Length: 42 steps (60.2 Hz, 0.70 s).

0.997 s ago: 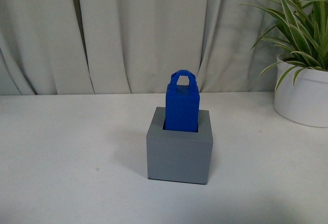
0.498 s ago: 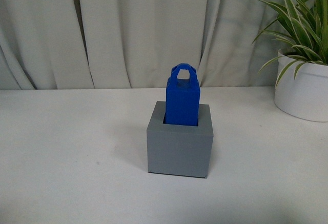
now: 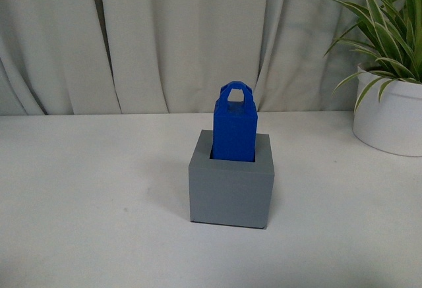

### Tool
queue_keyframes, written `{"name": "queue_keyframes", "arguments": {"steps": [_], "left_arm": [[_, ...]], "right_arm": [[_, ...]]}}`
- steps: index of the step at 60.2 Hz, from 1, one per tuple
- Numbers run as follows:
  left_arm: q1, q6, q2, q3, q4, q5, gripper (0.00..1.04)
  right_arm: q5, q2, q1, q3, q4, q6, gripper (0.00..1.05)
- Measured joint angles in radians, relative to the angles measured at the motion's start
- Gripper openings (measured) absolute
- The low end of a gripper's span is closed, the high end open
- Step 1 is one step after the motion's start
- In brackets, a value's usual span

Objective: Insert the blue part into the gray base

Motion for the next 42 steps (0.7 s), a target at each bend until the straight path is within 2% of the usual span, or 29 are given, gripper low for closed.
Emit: {"name": "queue_keyframes", "arguments": {"steps": [12, 18, 25, 42], "left_arm": [[0.0, 0.0, 0.0, 0.0, 0.0, 0.0, 0.04], [0.0, 0.0, 0.0, 0.0, 0.0, -0.001, 0.04], [0.0, 0.0, 0.0, 0.0, 0.0, 0.0, 0.04], [0.0, 0.0, 0.0, 0.0, 0.0, 0.0, 0.04]], "right_arm": [[0.0, -0.049, 0.0, 0.0, -0.048, 0.0, 0.01], [-0.003, -0.179, 0.0, 0.001, -0.213, 0.0, 0.01], [-0.002, -0.218, 0.0, 0.001, -0.224, 0.0, 0.02], [-0.003, -0.219, 0.0, 0.001, -0.225, 0.0, 0.54]]}}
